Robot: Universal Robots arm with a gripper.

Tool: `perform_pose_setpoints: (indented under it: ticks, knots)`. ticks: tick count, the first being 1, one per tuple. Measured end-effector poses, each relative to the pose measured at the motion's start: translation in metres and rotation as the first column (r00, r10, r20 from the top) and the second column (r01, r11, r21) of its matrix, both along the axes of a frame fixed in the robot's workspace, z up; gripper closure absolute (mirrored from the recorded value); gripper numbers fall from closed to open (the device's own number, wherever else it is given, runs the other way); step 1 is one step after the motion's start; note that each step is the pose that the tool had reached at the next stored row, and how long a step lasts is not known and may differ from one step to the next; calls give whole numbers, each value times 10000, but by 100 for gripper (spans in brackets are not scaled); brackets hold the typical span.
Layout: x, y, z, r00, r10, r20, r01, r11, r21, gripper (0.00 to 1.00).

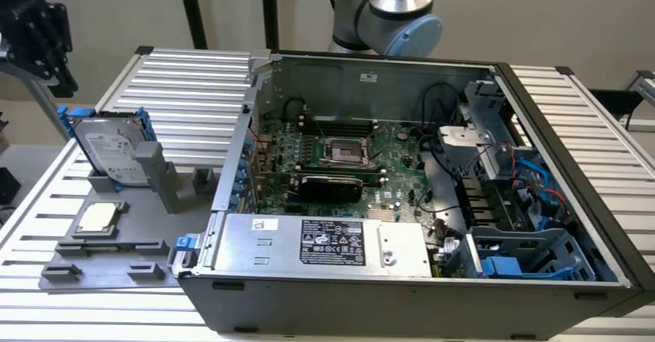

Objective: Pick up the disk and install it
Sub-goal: 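Pick up the disk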

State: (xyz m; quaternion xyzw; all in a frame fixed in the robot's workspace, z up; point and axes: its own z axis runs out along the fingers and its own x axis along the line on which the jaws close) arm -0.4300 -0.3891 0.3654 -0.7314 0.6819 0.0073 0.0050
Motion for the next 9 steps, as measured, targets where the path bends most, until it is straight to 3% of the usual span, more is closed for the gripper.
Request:
perform_pose_setpoints:
  ticks: [1, 2, 5, 9]
  knots:
    - [4, -1, -6, 10000, 30, 1, -30, 10000, 1, 76]
    - [7, -1, -14, 10000, 62, 1, -62, 10000, 0, 76]
    - [10, -2, -60, 9999, 166, 0, -166, 9999, 0, 58]
    - [10, -2, -132, 9995, 304, -1, -304, 9995, 0, 47]
